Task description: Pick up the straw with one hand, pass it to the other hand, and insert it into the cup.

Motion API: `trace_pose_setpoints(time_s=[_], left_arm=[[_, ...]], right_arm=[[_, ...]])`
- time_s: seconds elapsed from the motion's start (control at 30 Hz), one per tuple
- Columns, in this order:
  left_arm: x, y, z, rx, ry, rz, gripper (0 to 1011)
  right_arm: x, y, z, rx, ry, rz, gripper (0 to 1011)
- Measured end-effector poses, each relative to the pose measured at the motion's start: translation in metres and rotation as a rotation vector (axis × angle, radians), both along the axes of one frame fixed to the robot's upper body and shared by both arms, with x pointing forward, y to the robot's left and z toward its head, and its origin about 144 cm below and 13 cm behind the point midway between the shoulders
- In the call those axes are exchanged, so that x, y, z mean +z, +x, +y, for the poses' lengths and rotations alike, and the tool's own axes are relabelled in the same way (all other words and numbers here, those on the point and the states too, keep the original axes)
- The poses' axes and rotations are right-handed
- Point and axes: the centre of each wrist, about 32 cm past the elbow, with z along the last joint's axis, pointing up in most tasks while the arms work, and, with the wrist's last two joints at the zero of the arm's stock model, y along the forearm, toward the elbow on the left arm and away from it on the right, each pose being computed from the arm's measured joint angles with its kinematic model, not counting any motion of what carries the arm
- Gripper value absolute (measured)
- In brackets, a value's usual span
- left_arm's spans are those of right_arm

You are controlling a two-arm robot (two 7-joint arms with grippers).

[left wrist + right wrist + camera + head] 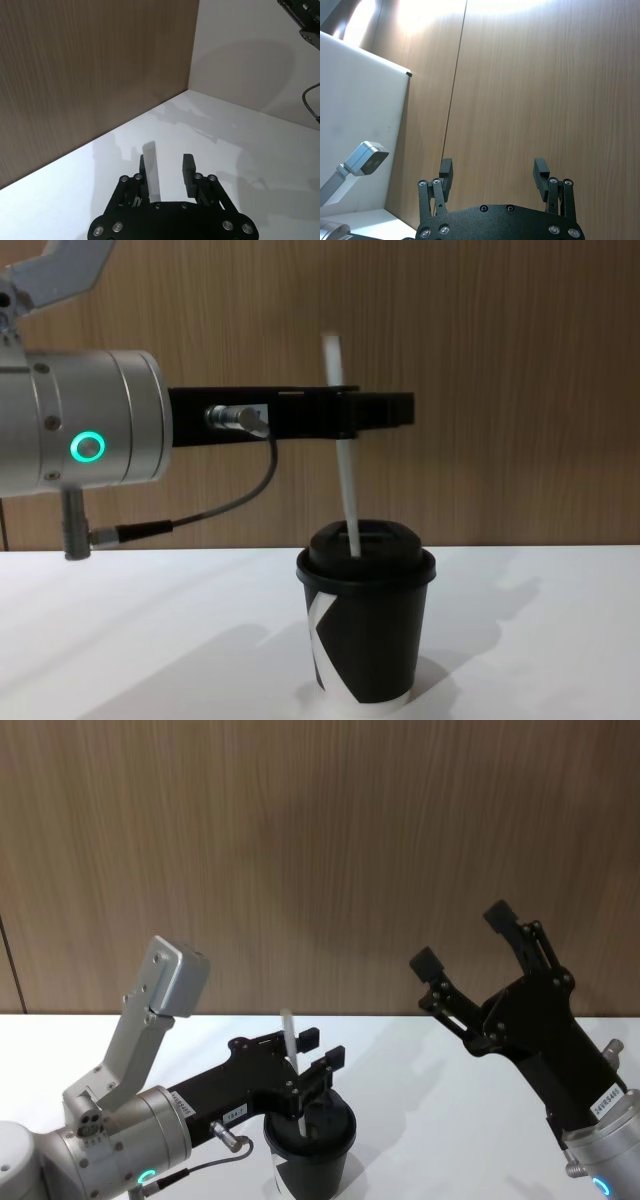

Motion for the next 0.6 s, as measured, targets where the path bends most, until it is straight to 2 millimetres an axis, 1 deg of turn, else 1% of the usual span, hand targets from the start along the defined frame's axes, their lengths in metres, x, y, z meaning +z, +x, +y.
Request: trace_pose_setpoints(time_s=[0.03,0.07,0.1,0.17,0.2,0.23,0.33,0.37,0.5,0.57,0.6], left_arm=[[0.0000,0.0000,0.0000,0.000,0.000,0.000,389],[0.0000,0.0000,0.0000,0.000,0.000,0.000,449],[0.0000,0.0000,0.0000,0.000,0.000,0.001,449],[0.0000,0.0000,-0.0001,-0.001,-0.001,0.001,533],[0.0000,0.0000,-0.0001,-0.001,-0.001,0.001,533],[0.0000,0.0000,-0.0002,-0.001,-0.001,0.001,592],[0.0000,0.0000,-0.0002,-0.001,-0.001,0.002,648],[0.0000,0.0000,-0.0002,-0.002,-0.001,0.002,706],[0.0001,-0.0001,-0.0002,-0.002,-0.001,0.002,814],[0.0002,-0.0006,-0.0003,-0.002,-0.002,-0.001,884],[0.0004,-0.0008,-0.0003,-0.001,-0.003,-0.002,895]], right_arm=[[0.0000,0.0000,0.0000,0.000,0.000,0.000,1001],[0.0000,0.0000,0.0000,0.000,0.000,0.000,1001],[0.0000,0.0000,0.0000,0.000,0.000,0.000,1001],[0.0000,0.0000,0.0000,0.000,0.000,0.000,1001],[0.0000,0.0000,0.0000,0.000,0.000,0.000,1001],[0.0000,0.0000,0.0000,0.000,0.000,0.000,1001],[0.0000,0.0000,0.0000,0.000,0.000,0.000,1001],[0.0000,0.0000,0.0000,0.000,0.000,0.000,1001],[0.0000,0.0000,0.0000,0.000,0.000,0.000,1001],[0.0000,0.0000,0.0000,0.000,0.000,0.000,1001],[0.0000,0.0000,0.0000,0.000,0.000,0.000,1001]])
